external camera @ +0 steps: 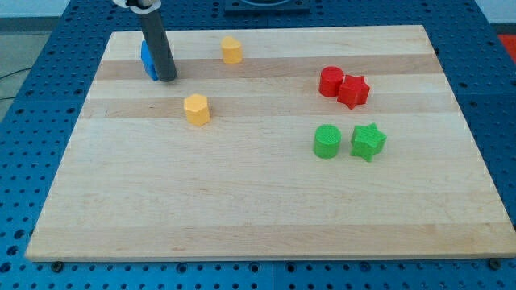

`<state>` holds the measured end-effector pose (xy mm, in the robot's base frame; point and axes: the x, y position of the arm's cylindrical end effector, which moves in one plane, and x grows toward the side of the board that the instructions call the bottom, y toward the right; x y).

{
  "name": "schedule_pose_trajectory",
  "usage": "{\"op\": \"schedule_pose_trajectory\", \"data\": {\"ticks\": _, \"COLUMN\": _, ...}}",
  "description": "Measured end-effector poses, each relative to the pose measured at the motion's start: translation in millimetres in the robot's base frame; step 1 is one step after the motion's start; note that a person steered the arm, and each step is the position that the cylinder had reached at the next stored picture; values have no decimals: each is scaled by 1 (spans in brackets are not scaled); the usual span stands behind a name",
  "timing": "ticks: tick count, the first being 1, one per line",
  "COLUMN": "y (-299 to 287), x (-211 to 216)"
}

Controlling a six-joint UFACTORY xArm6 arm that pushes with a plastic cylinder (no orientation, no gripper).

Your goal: Place yellow heart diagonally above the yellow hexagon

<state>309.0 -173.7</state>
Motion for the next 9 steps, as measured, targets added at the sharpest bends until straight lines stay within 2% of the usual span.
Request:
{"op": "schedule_pose_trajectory", "data": {"ticks": 2, "y": 37, "x": -35}}
{"op": "schedule_pose_trajectory", "data": {"ticks": 4, "y": 105, "x": -74}}
{"op": "schedule_pose_trajectory", "data": {"ticks": 5, "y": 110, "x": -97}}
{"op": "schedule_pose_trajectory", "data": {"ticks": 6, "y": 151, "x": -96}}
{"op": "schedule_pose_trajectory", "data": {"ticks": 7, "y": 131, "x": -52}}
{"op": "schedule_pose_trajectory", "data": {"ticks": 8, "y": 138, "x": -19}}
{"op": "schedule_pose_trajectory", "data": {"ticks": 9, "y": 135, "x": 2}}
